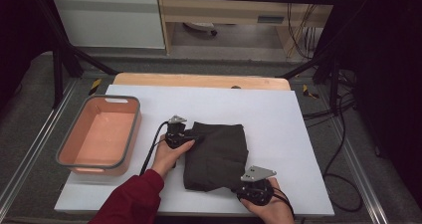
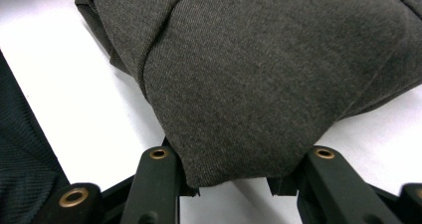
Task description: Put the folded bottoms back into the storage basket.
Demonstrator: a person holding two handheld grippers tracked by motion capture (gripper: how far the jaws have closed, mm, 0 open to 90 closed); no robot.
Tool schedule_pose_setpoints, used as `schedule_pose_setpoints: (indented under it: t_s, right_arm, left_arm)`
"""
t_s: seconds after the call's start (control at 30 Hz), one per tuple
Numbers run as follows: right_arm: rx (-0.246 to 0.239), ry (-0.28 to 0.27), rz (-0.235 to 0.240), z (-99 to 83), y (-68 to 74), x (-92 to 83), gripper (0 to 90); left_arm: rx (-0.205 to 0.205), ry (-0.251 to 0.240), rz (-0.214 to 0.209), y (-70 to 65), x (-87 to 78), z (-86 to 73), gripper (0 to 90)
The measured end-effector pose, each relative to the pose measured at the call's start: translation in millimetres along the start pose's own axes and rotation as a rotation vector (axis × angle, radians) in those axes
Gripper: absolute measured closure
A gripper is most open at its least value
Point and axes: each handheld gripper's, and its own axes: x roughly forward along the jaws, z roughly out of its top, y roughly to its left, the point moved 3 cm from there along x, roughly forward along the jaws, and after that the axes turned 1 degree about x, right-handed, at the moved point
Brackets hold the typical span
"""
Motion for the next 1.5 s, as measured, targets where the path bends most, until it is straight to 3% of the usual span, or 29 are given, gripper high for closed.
schedule_pose_setpoints:
  t_s: [0.03,0.13,0.33,0.57,0.73,1.0,1.27,1.37,1.5]
  right_arm:
    - [-0.001,0.001,-0.001,0.3,0.1,-0.2,65.2]
    - [-0.009,-0.002,-0.014,2.2,1.3,-2.2,67.7]
    - [-0.034,-0.042,-0.038,7.4,3.4,-9.6,69.1]
    - [-0.021,-0.099,-0.053,11.9,3.6,-19.5,69.3]
    - [-0.025,-0.137,-0.046,18.5,7.2,-25.3,69.3]
    - [-0.046,-0.165,-0.039,37.9,18.6,-31.0,69.2]
    - [-0.097,-0.183,0.006,79.3,30.0,-30.6,69.2]
    - [-0.111,-0.19,0.029,95.3,32.7,-28.2,69.3]
    - [-0.165,-0.191,0.043,116.3,34.5,-23.1,69.2]
  left_arm:
    - [-0.004,-0.009,-0.015,-1.7,-1.0,0.7,50.2]
    - [0.042,-0.024,-0.001,-10.0,-3.5,2.0,74.1]
    - [0.08,-0.072,0.039,-24.9,-13.6,11.7,81.3]
    - [0.125,-0.151,0.04,-39.4,-33.3,28.2,82.0]
    - [0.161,-0.163,0.051,-46.5,-43.9,39.0,82.1]
    - [0.17,-0.199,0.043,-49.4,-68.8,60.4,82.1]
    - [0.172,-0.234,0.075,-37.1,-107.0,86.7,82.1]
    - [0.142,-0.242,0.079,-26.4,-121.2,93.9,82.1]
    - [0.102,-0.256,0.086,-12.6,-138.0,102.0,82.0]
